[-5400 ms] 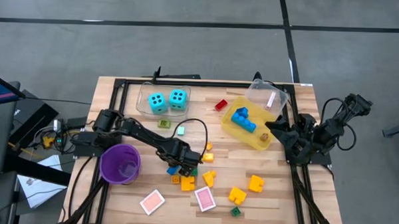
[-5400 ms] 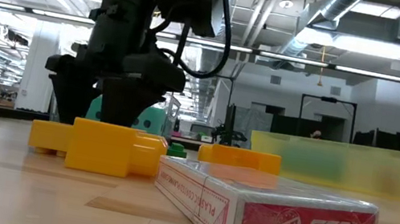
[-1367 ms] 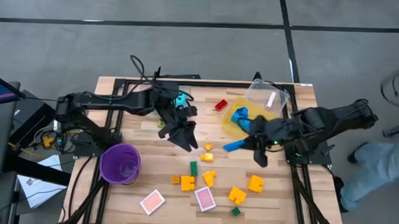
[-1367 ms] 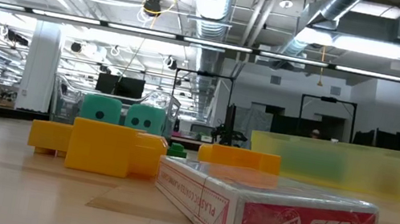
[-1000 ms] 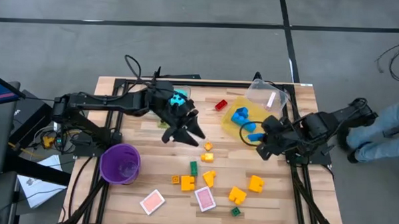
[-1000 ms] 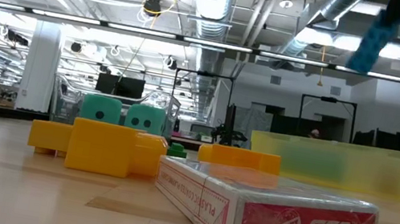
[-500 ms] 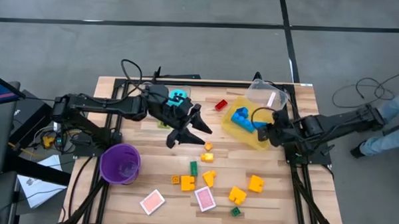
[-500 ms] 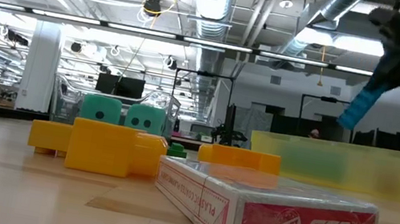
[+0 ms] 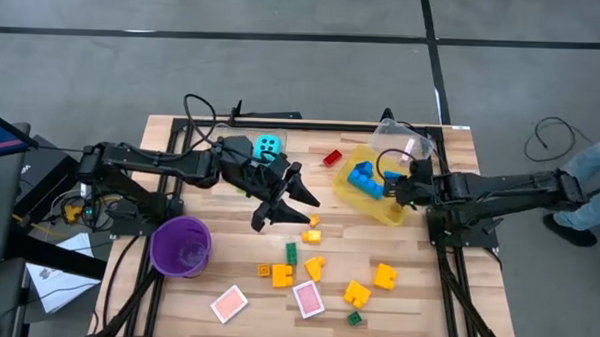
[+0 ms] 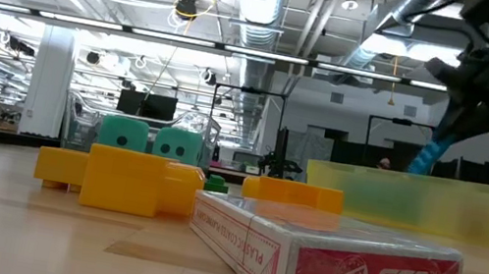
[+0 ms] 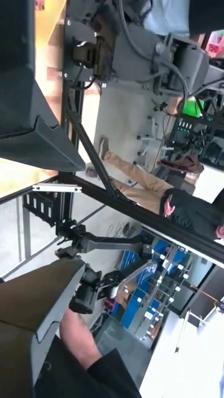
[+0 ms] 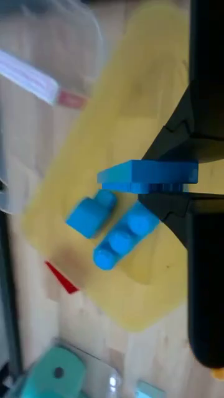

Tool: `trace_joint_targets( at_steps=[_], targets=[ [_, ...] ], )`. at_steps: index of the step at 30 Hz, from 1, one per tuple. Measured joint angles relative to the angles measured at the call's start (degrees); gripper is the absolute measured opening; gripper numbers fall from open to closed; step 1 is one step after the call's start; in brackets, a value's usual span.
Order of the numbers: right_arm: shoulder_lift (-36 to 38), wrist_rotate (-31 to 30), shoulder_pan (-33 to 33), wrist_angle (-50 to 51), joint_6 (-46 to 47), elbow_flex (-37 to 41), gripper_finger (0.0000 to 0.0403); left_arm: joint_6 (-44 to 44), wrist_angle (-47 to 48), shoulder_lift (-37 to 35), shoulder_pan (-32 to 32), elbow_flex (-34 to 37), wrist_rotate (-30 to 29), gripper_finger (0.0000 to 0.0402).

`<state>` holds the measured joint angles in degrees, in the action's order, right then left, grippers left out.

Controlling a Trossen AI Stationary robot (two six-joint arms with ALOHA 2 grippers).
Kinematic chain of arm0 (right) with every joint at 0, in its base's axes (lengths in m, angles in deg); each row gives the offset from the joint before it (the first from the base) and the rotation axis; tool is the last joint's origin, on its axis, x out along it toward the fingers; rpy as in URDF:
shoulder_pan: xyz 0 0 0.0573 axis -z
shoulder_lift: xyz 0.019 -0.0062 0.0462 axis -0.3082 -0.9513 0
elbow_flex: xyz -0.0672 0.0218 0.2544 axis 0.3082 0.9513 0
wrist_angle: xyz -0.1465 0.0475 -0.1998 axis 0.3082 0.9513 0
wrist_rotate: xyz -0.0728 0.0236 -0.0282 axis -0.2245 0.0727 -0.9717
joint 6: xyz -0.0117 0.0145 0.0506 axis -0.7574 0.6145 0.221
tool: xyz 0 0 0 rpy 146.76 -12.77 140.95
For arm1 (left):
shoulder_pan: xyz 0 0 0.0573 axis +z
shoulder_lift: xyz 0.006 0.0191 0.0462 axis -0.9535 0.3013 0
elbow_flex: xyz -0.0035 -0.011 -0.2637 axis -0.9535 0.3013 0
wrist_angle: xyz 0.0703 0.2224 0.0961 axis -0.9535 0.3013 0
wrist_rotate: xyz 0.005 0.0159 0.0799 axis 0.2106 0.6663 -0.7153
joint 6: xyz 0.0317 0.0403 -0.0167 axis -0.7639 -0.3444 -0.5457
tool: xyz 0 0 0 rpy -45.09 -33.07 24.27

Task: Pick & Place Toys
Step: Put the blue game piece into the yellow bin

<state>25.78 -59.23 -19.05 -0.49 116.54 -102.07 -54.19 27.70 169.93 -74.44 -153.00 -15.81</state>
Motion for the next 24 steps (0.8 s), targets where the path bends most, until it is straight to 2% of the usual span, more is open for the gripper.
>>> trace_joint_targets(
  at_steps=[3,8,12,17,22,24],
  targets=[
    [0.0,3.9,1.8,-7.6,-3.5,3.5,0.0041,0.0,0.0,0.0,-0.2,0.0,-1.3,0.0241],
    [-1.1,5.0,3.3,-15.3,-3.4,7.7,0.0041,0.5,-1.0,0.0,-0.2,0.0,-3.0,0.0241],
    [-3.0,6.1,3.7,-19.1,-4.7,8.7,0.0041,0.6,-2.0,0.0,-0.4,0.0,-3.0,0.0241],
    [-6.2,9.5,3.4,-27.8,-11.3,8.7,0.0041,0.6,-2.1,0.0,-0.4,0.0,-3.0,0.0241],
    [-9.4,8.5,3.4,-29.8,-10.6,8.6,0.0041,0.7,-2.1,0.0,-0.5,0.0,-3.0,0.0241],
    [-10.1,8.2,3.4,-29.7,-10.5,8.6,0.0055,0.7,-2.3,0.0,-0.5,0.0,-3.0,0.0241]
  ],
)
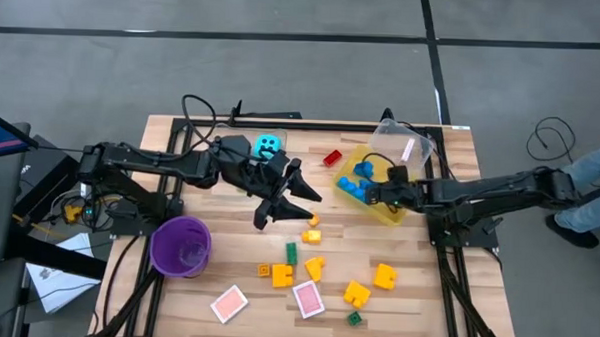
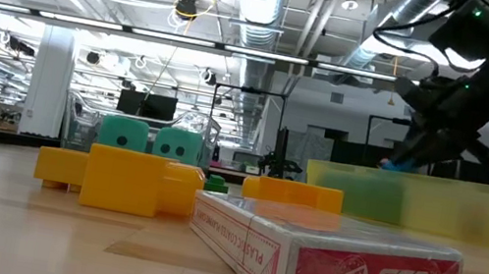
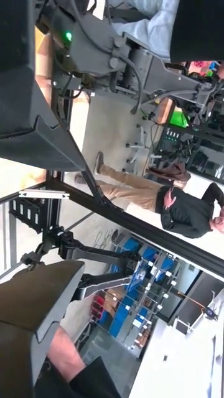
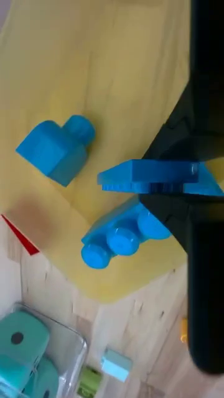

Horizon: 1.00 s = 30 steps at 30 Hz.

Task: Pick & Place Toys
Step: Put the blue game piece into the yellow bin, then put the green game piece into the yellow bin

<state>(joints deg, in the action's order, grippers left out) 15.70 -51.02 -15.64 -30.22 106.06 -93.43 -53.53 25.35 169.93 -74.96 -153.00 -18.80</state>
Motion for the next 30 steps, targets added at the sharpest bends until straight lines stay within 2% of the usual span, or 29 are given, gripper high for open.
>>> trace_joint_targets(
  at_steps=[7,11,19,25,30],
  targets=[
    [-0.4,-1.4,0.1,-0.2,3.6,0.0,0.0196,0.4,-0.1,0.0,-0.5,0.0,0.0,0.0241],
    [1.3,-4.3,0.1,-1.5,3.9,0.0,0.0247,0.4,-0.1,0.0,-0.7,0.0,0.0,0.0241],
    [9.8,-7.7,0.0,-5.6,-1.2,0.0,0.0258,0.4,0.0,0.0,-0.7,0.0,-0.1,0.0241],
    [18.1,-6.7,-1.1,-15.4,-13.4,0.0,0.0259,0.1,0.0,0.0,-0.7,0.0,-0.2,0.0241],
    [23.5,-3.7,-3.7,-22.8,-22.0,0.0,0.0259,-0.8,0.0,0.0,-0.7,0.0,-4.4,0.0241]
  ],
)
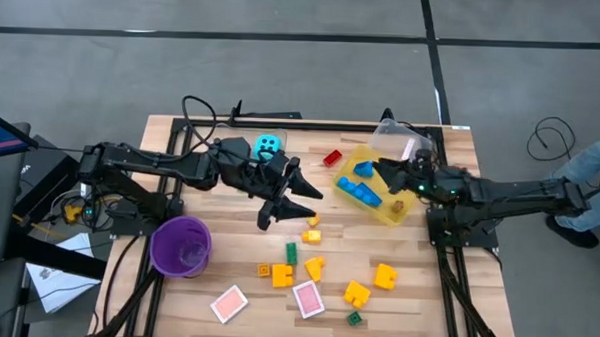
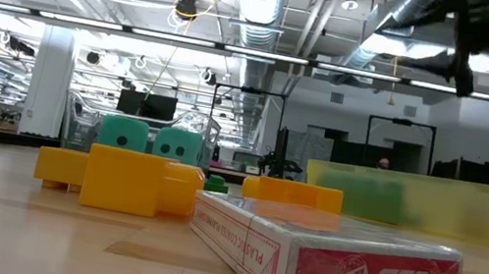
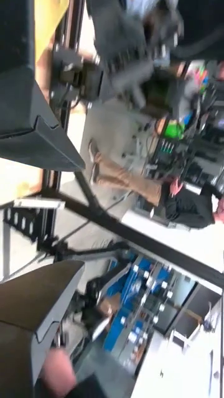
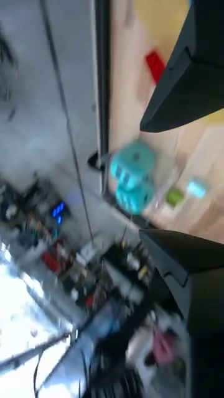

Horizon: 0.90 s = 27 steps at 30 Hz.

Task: Pick & Place Toys
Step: Put the green game piece into the yellow bin

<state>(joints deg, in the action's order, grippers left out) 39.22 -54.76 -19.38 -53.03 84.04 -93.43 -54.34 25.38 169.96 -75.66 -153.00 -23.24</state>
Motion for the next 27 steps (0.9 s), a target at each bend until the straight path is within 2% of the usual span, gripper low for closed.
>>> trace_joint_targets(
  at_steps=[8,13,20,27],
  targets=[
    [3.7,1.2,-5.3,-1.9,-2.0,0.0,0.0259,-2.8,0.0,0.0,0.0,0.0,-3.5,0.0241],
    [3.9,1.2,-8.0,-2.0,-2.2,0.0,0.026,-2.9,0.0,0.0,0.0,0.0,-3.5,0.0241],
    [3.8,1.2,-10.2,-3.0,-2.5,0.0,0.026,-2.9,0.0,0.0,0.1,0.0,-6.5,0.0241],
    [3.8,1.2,-10.6,-5.4,-2.5,0.0,0.026,-1.7,6.0,0.0,-1.5,0.0,-18.2,0.0248]
  ],
)
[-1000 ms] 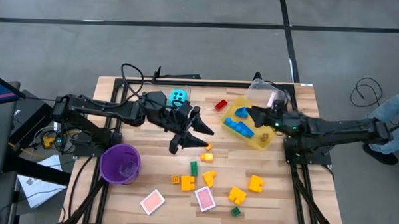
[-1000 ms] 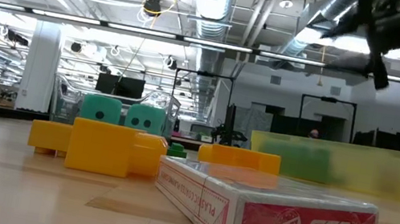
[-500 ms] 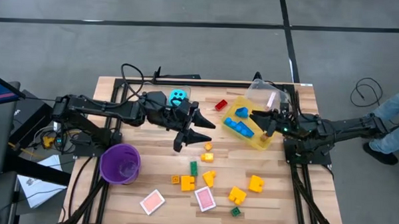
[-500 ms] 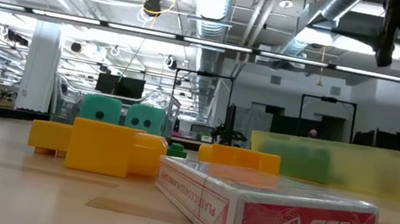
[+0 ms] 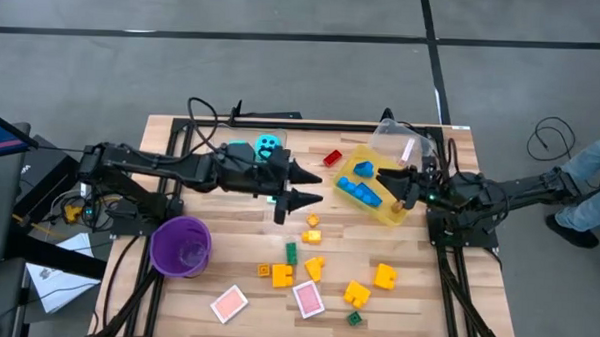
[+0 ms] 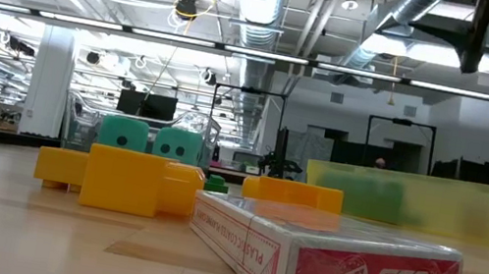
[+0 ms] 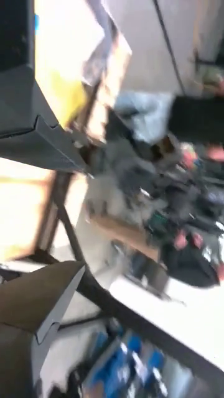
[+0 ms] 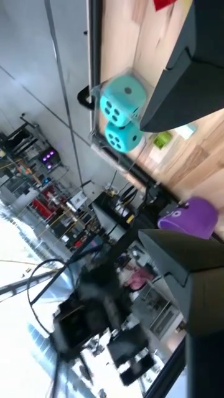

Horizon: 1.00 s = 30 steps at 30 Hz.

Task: Pick & Place Toys
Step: Put the green game piece into the yellow bin

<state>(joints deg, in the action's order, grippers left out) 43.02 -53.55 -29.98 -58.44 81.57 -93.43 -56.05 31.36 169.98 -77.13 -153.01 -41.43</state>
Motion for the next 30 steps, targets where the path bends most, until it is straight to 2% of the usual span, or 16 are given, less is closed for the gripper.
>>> trace_joint_targets(
  at_steps=[5,10,15,22,27,30],
  targets=[
    [0.0,0.0,0.0,-1.3,-0.6,0.0,0.026,0.9,11.6,0.0,-3.0,-1.6,-4.9,0.0279],
    [0.0,1.2,0.0,-1.2,-0.6,0.0,0.026,2.0,18.6,0.0,-6.0,-2.0,-10.4,0.031],
    [0.1,3.4,0.0,-1.2,-0.6,0.0,0.026,5.9,21.9,0.5,-7.6,-2.0,-10.9,0.0325],
    [0.1,6.2,0.0,-1.2,-0.6,0.0,0.026,13.2,23.2,1.7,-8.2,-2.1,-10.4,0.0324],
    [0.1,7.9,0.0,-1.8,-0.6,0.0,0.026,17.2,22.7,5.3,-8.5,-2.1,-7.5,0.0324],
    [0.1,9.0,0.0,-2.5,-0.6,0.0,0.026,23.6,23.6,8.7,-8.6,-2.1,-7.1,0.0324]
  ],
)
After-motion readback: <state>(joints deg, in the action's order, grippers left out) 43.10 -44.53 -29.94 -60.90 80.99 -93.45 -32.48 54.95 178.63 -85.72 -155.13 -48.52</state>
